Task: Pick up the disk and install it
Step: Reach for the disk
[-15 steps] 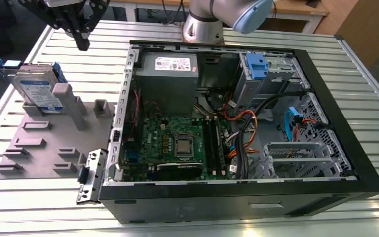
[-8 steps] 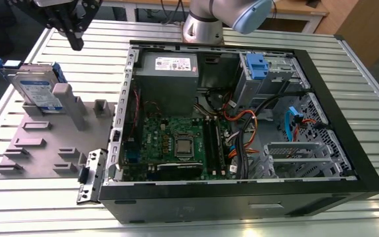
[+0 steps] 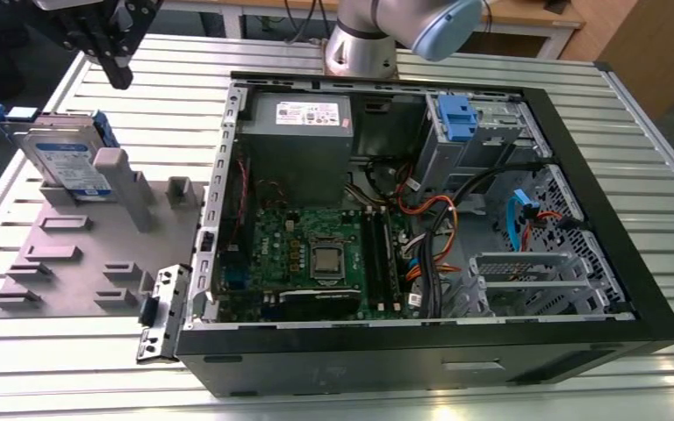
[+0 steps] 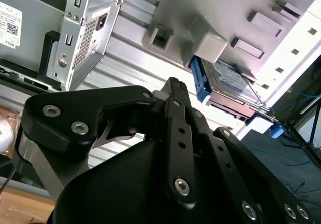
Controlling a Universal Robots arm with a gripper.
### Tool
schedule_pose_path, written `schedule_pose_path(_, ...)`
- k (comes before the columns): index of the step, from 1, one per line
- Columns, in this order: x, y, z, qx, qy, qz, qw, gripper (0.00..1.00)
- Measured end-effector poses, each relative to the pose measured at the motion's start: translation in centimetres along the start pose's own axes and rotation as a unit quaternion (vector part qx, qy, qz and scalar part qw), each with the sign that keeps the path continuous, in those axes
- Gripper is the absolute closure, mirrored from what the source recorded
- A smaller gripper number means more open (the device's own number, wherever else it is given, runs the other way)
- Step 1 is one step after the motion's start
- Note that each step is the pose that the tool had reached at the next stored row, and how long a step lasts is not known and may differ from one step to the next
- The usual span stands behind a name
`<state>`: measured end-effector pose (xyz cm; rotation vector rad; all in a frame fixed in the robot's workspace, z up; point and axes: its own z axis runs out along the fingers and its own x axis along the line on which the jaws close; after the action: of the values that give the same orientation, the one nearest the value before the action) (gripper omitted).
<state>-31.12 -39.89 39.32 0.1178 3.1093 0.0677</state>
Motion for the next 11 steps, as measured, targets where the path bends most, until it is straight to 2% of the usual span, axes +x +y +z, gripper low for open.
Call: schedule_pose_path(11,2.01,-0.15,-0.06,0.0,-0.0003,0.0,1.0,0.89)
